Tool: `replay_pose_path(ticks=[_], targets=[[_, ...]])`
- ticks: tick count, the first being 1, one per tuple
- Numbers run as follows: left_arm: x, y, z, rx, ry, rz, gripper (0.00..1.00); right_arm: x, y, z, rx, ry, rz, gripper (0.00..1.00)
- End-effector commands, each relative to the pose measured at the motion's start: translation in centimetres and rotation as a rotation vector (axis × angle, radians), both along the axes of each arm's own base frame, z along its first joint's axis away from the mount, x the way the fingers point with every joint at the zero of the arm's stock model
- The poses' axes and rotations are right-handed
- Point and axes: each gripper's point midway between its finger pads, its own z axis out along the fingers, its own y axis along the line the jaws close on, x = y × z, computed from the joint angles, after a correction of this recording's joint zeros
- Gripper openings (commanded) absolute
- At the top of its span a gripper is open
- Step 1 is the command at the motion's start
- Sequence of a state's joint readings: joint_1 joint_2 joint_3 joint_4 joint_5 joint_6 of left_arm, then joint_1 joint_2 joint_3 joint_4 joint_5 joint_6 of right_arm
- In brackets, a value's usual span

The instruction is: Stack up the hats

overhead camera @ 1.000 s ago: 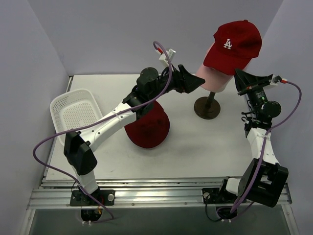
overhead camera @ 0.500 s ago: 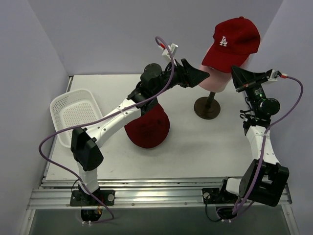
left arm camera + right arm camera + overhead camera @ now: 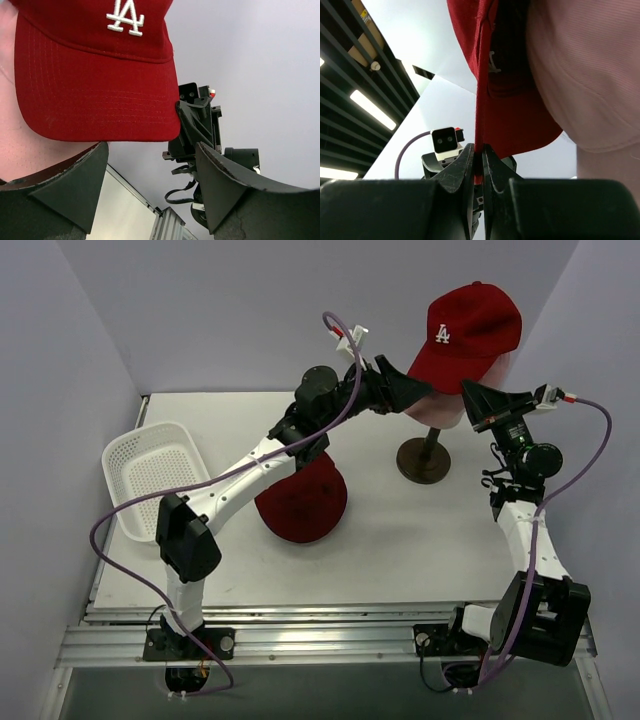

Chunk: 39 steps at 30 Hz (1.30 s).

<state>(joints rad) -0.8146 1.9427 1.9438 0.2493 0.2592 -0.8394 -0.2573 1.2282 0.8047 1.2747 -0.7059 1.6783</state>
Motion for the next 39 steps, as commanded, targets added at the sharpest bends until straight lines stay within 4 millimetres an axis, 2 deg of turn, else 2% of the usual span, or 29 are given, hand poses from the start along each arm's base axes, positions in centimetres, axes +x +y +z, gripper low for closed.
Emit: replay_pose_path(ticks=[1,10,19,33,39], targets=[[0.7,0.3,1.8,-0.051,-0.023,0.009,0.79,-5.4,1.1,4.7,-0.092,-0.339,-0.030,0.00],[1.4,-0.4,0.7,-0.046,-0.008,0.000,0.79,-5.0,0.9,2.4,-0.089,-0.298,-0.043,0.00],[1.7,-1.1,-0.2,-0.041,-0.003,-0.012,0.78,-5.3,1.0,1.4,-0.095,-0.281,-0.052,0.00],[2.0,-1.4,-0.5,-0.025,-0.004,0.009,0.78,-4.4,0.8,-0.2,-0.135,-0.197,-0.107,0.00],[2.1,-1.7,-0.4,-0.021,-0.002,0.009,0.78,-4.1,0.6,-1.0,-0.142,-0.166,-0.127,0.09]])
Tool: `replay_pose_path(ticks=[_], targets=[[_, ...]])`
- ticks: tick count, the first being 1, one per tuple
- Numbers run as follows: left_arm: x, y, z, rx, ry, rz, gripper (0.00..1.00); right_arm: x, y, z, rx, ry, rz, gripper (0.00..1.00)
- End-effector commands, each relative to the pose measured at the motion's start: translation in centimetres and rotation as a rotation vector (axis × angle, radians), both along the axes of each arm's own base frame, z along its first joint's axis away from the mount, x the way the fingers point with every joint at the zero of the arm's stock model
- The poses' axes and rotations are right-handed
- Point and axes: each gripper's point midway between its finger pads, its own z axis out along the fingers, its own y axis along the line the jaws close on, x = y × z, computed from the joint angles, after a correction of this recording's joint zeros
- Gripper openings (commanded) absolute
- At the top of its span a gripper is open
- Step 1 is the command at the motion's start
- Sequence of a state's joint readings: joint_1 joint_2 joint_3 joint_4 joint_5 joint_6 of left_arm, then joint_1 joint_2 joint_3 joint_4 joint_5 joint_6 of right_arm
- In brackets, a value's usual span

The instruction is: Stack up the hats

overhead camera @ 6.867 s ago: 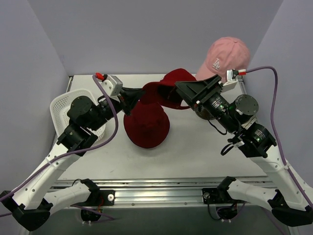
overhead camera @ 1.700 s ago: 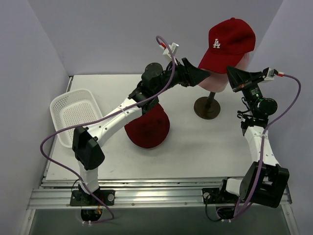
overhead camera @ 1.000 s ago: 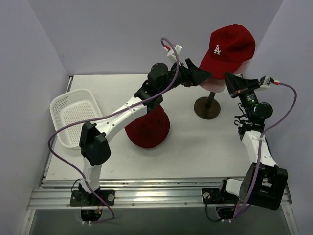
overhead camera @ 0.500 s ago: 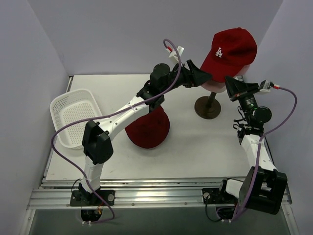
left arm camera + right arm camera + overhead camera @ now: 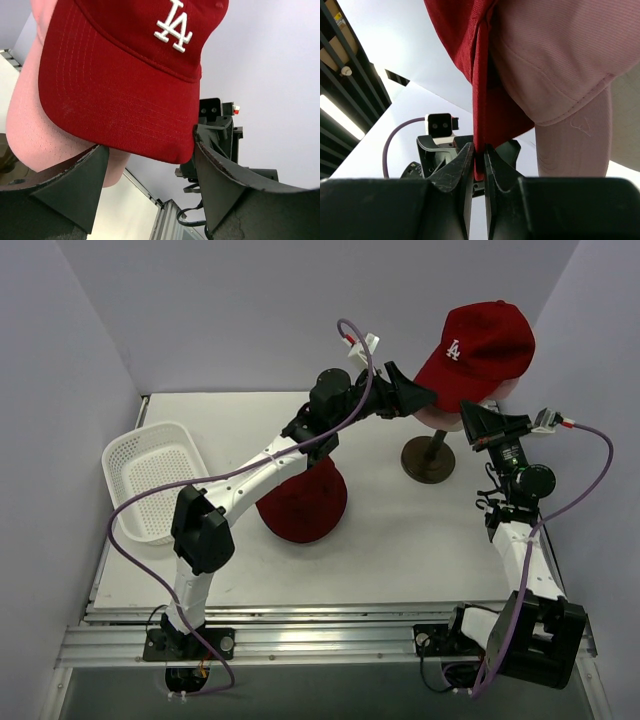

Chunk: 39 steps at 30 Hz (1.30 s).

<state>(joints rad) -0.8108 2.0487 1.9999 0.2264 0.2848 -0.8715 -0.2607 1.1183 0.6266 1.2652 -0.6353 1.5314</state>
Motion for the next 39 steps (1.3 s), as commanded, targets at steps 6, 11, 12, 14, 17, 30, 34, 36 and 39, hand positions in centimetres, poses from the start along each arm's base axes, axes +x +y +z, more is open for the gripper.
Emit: replay_pose_path(ticks=[6,11,12,14,17,30,34,36,39], targets=[[0.5,0.4,3.5,-0.054,-0.074,0.048,0.78,-2.6,1.1,2.6,-0.098,-0.150,-0.005,0.18],[0.4,0.4,3.1,-0.034,-0.074,0.046,0.78,-2.1,0.9,2.0,-0.115,-0.120,-0.027,0.19],[0.5,0.4,3.0,-0.027,-0.072,0.051,0.78,-2.1,0.9,2.0,-0.120,-0.122,-0.030,0.19],[0.6,0.7,2.5,-0.010,-0.069,0.068,0.78,-1.8,0.8,1.9,-0.124,-0.112,-0.033,0.19],[0.8,1.4,2.3,0.005,-0.076,0.102,0.78,-1.7,0.8,1.9,-0.125,-0.110,-0.033,0.18],[1.3,2.1,2.1,0.073,-0.088,0.161,0.77,-2.4,-0.7,1.5,-0.297,0.070,-0.225,0.22],[0.9,2.9,2.5,0.086,-0.109,0.179,0.77,-2.4,-3.3,0.9,-0.405,0.201,-0.397,0.25],[0.7,3.2,2.2,0.112,-0.125,0.188,0.77,-2.1,-5.0,1.4,-0.432,0.235,-0.491,0.25],[0.4,4.2,2.5,0.136,-0.151,0.217,0.77,-1.5,-6.6,2.5,-0.478,0.261,-0.572,0.25]])
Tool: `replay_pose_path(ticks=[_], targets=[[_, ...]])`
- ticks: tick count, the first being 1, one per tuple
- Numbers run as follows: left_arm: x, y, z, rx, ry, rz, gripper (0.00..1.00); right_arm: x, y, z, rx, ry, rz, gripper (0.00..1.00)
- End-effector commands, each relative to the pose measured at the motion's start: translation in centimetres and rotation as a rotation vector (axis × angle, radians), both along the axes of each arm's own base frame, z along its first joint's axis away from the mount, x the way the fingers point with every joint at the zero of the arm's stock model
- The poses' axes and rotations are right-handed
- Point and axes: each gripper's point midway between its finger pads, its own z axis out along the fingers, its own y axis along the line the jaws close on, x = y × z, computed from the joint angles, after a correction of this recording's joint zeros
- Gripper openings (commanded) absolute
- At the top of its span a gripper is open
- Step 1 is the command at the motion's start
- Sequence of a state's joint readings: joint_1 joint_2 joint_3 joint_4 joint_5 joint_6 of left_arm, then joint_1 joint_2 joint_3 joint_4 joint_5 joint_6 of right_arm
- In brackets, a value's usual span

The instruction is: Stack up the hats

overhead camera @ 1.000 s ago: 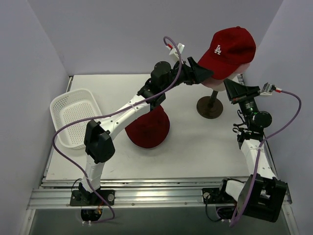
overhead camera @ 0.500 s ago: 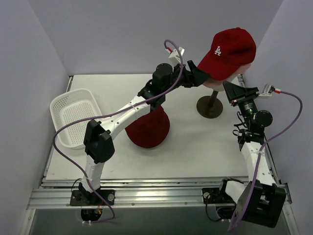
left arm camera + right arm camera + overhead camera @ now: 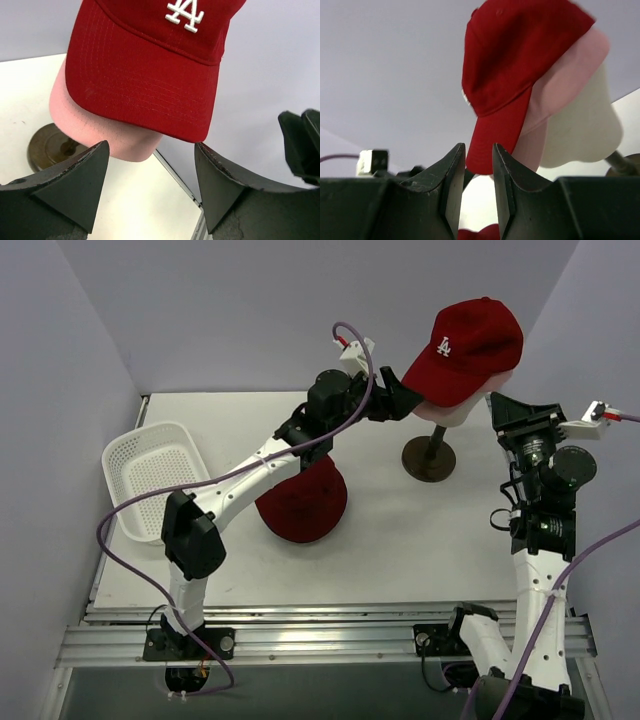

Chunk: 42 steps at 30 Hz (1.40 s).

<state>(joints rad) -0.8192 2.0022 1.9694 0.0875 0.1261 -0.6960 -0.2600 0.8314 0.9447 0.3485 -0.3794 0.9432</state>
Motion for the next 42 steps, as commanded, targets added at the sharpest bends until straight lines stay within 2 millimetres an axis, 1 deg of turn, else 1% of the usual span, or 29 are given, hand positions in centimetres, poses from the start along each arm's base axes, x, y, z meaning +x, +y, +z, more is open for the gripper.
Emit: replay_pose_path(ticks=[1,2,3,4,5,7,8,9,10,12,14,15,16,17,18,19,20,22,23,24,26,27,29,31,32,36,39,41,42], targets=[[-1.6,2.9,5.5,-0.024,-0.116,0.053,0.77,0.8,-2.9,0.0,-0.109,0.085,-0.162,0.25],[-1.7,3.1,5.4,-0.001,-0.127,0.061,0.77,1.7,-3.3,-0.4,-0.117,0.110,-0.171,0.25],[-1.7,3.4,5.8,0.005,-0.138,0.069,0.77,2.0,-3.5,-0.3,-0.125,0.116,-0.173,0.25],[-1.9,3.7,6.2,0.009,-0.148,0.073,0.77,2.2,-3.5,0.4,-0.132,0.106,-0.174,0.25],[-1.9,3.8,6.0,0.034,-0.156,0.079,0.77,2.7,-3.6,0.2,-0.135,0.115,-0.171,0.25],[-2.1,3.9,7.1,0.040,-0.187,0.086,0.78,3.0,-3.9,0.6,-0.141,0.107,-0.183,0.26],[-2.1,4.0,6.1,0.094,-0.179,0.090,0.78,3.1,-4.0,0.9,-0.142,0.101,-0.185,0.27],[-2.3,3.7,6.1,0.108,-0.188,0.086,0.78,3.2,-4.0,1.1,-0.141,0.098,-0.185,0.28],[-2.3,3.4,6.7,0.112,-0.203,0.086,0.78,3.6,-4.0,0.9,-0.141,0.103,-0.178,0.29],[-2.3,3.2,6.1,0.167,-0.214,0.085,0.78,4.0,-4.0,1.2,-0.145,0.102,-0.173,0.29],[-2.4,2.6,6.0,0.199,-0.237,0.079,0.78,4.5,-3.7,1.0,-0.164,0.099,-0.148,0.29],[-2.3,2.3,6.3,0.201,-0.250,0.078,0.78,4.7,-3.5,0.9,-0.181,0.098,-0.137,0.29],[-2.1,2.2,5.7,0.233,-0.254,0.079,0.78,4.7,-3.5,1.0,-0.188,0.095,-0.139,0.29],[-1.8,2.2,5.7,0.246,-0.257,0.099,0.78,4.7,-3.5,1.1,-0.197,0.089,-0.139,0.29],[-1.8,1.4,4.8,0.268,-0.256,0.093,0.78,4.6,-3.4,1.2,-0.201,0.084,-0.134,0.29],[-1.8,1.3,5.2,0.283,-0.273,0.094,0.78,4.6,-3.1,1.1,-0.213,0.083,-0.121,0.29],[-1.5,0.7,4.2,0.307,-0.268,0.092,0.78,4.7,-2.9,1.1,-0.217,0.079,-0.109,0.29],[-1.7,0.2,4.2,0.320,-0.272,0.090,0.79,4.8,-2.4,0.8,-0.222,0.083,-0.082,0.30],[-1.5,0.0,3.8,0.326,-0.268,0.089,0.79,4.9,-2.2,0.8,-0.224,0.076,-0.076,0.29],[-1.3,-0.3,3.1,0.336,-0.259,0.085,0.78,5.1,-2.2,0.0,-0.222,0.088,-0.072,0.29],[-1.3,-0.6,2.4,0.341,-0.258,0.084,0.78,5.2,-2.2,-0.5,-0.215,0.088,-0.071,0.30],[-1.4,-0.8,2.2,0.348,-0.262,0.081,0.78,5.3,-2.2,-1.4,-0.211,0.103,-0.069,0.30],[-1.4,-1.2,1.3,0.364,-0.259,0.080,0.78,5.4,-2.2,-1.8,-0.211,0.104,-0.064,0.30],[-1.7,-1.6,0.8,0.371,-0.259,0.075,0.78,5.5,-2.2,-2.6,-0.209,0.116,-0.061,0.30],[-1.8,-1.8,0.1,0.382,-0.254,0.070,0.78,5.5,-2.2,-2.7,-0.209,0.115,-0.061,0.30],[-2.0,-2.6,-1.1,0.397,-0.256,0.054,0.78,5.5,-2.0,-2.9,-0.205,0.112,-0.050,0.30],[-2.2,-2.8,-1.6,0.401,-0.258,0.049,0.78,5.1,-1.3,-2.4,-0.190,0.088,-0.021,0.30],[-2.6,-2.7,-1.0,0.388,-0.267,0.051,0.78,5.0,-1.0,-2.4,-0.174,0.074,-0.005,0.30],[-2.6,-2.6,-1.5,0.394,-0.263,0.049,0.78,4.9,-0.6,-2.3,-0.150,0.069,0.017,0.30]])
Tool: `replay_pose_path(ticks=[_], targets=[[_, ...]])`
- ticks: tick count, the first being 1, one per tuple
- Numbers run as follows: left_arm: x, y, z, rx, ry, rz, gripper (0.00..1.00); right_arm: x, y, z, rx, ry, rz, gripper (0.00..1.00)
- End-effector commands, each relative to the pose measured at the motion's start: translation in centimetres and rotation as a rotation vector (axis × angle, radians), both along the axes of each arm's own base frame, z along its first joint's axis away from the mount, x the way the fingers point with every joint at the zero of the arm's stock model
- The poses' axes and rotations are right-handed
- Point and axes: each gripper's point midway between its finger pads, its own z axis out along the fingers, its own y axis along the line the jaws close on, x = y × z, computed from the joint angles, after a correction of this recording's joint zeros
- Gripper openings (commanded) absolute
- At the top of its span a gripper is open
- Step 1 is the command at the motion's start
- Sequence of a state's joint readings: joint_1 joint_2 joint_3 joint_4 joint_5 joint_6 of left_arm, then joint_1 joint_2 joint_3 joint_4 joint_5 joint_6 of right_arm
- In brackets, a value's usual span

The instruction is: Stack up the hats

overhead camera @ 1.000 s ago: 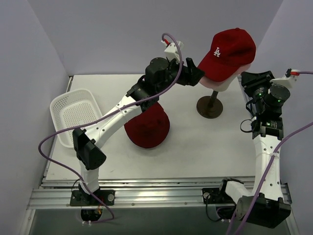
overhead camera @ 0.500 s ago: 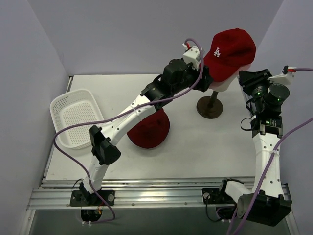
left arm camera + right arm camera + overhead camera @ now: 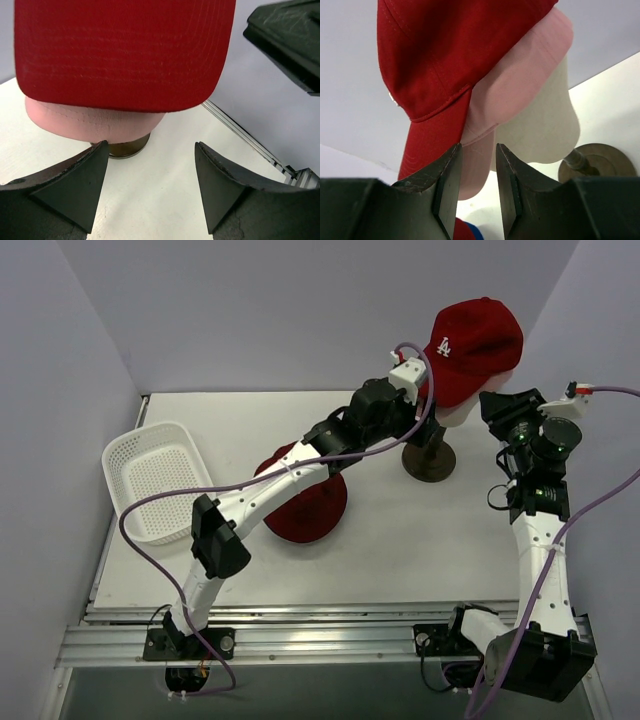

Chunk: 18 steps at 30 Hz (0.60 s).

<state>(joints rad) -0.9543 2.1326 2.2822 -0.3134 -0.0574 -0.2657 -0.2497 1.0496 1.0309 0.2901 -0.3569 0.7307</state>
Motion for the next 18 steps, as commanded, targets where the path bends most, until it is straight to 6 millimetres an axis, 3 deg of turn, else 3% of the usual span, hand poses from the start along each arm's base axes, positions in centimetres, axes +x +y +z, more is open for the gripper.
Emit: replay_pose_path(ticks=[1,3,4,5,7,12,13,14,16,18], targets=[[-0.4,0.3,2.0,-0.042,-0.053,0.008,0.78,-0.9,1.7,3.2,0.023,-0.133,0.079,0.30],[-1.0,0.9,3.4,-0.068,-0.073,0.008,0.78,-0.9,2.3,2.9,0.056,-0.142,0.110,0.29],[-1.2,1.1,2.5,-0.053,-0.063,0.009,0.78,-1.0,2.9,3.3,0.084,-0.160,0.132,0.29],[-1.7,1.8,3.8,-0.072,-0.076,0.010,0.78,-0.8,3.1,3.0,0.098,-0.155,0.139,0.29],[-2.1,2.5,4.4,-0.086,-0.083,0.018,0.78,-0.7,3.9,3.4,0.112,-0.169,0.161,0.29],[-3.6,5.7,5.8,-0.100,-0.109,0.044,0.78,-0.4,4.5,3.3,0.121,-0.162,0.159,0.29],[-4.2,6.6,7.0,-0.119,-0.121,0.048,0.79,-0.5,4.6,3.5,0.123,-0.171,0.157,0.29],[-4.3,6.9,5.9,-0.107,-0.113,0.051,0.79,-0.5,4.7,3.6,0.132,-0.174,0.157,0.29],[-4.8,8.2,6.8,-0.122,-0.123,0.069,0.79,-0.5,4.9,3.4,0.142,-0.176,0.156,0.29],[-5.1,8.9,5.6,-0.101,-0.108,0.078,0.79,-0.2,5.2,3.1,0.151,-0.168,0.155,0.29]])
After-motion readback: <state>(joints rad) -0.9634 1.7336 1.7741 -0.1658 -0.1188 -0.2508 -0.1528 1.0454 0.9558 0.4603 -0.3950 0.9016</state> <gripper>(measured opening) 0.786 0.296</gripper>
